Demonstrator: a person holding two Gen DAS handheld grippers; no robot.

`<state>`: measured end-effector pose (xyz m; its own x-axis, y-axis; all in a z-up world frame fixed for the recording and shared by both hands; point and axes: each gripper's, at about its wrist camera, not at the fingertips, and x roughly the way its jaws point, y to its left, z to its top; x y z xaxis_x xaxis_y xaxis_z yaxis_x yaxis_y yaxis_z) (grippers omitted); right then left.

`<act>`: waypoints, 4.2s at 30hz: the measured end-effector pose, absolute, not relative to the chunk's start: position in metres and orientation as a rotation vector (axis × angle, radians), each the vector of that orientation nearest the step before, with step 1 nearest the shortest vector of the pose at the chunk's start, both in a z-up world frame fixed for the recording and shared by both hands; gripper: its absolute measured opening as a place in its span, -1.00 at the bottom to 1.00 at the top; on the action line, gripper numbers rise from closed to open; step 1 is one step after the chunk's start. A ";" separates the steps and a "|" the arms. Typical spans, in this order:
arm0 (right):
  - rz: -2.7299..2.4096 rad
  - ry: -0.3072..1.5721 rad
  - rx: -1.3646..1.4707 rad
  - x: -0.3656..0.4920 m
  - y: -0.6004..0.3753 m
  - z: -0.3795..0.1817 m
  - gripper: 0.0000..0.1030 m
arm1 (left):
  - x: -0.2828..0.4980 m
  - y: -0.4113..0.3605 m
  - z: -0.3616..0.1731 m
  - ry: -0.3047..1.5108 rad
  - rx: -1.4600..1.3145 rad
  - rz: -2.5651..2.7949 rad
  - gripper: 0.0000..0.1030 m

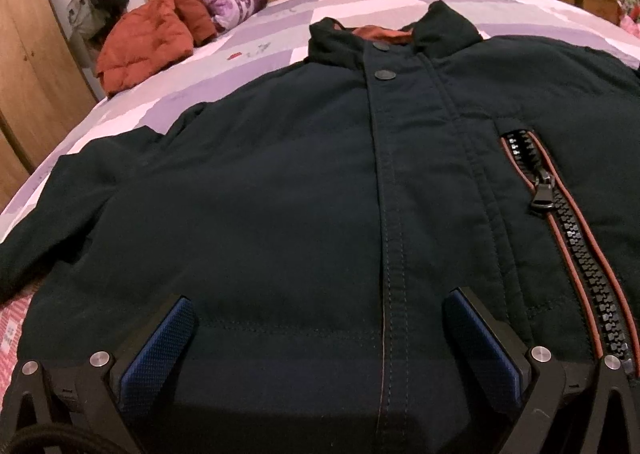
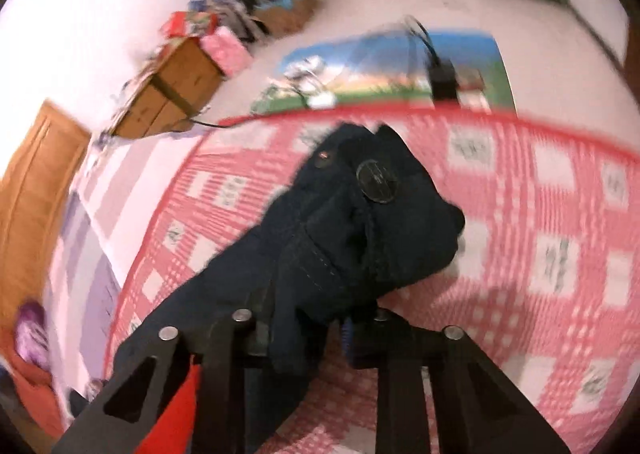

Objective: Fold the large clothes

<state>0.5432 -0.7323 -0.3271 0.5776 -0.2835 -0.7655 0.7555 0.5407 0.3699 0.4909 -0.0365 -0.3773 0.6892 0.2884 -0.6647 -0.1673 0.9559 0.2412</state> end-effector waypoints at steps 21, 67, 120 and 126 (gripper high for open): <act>-0.022 0.527 -0.076 0.686 -0.291 -0.157 -0.63 | 0.476 0.122 -0.350 0.794 0.196 0.441 1.00; -0.231 0.844 -0.351 0.649 -0.283 -0.326 0.50 | 0.466 0.146 -0.394 0.808 0.134 0.461 1.00; 0.852 0.732 -0.585 0.553 0.018 -0.345 -0.58 | 0.466 0.144 -0.394 0.806 0.153 0.474 1.00; 0.825 0.812 -0.442 0.562 0.012 -0.339 0.09 | 0.466 0.144 -0.394 0.805 0.154 0.475 1.00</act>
<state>0.5621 0.0123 -0.3390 0.4119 0.4720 -0.7795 -0.7870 0.6154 -0.0433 0.4657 0.1435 -0.3943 0.5946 0.4648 -0.6561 -0.3499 0.8842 0.3094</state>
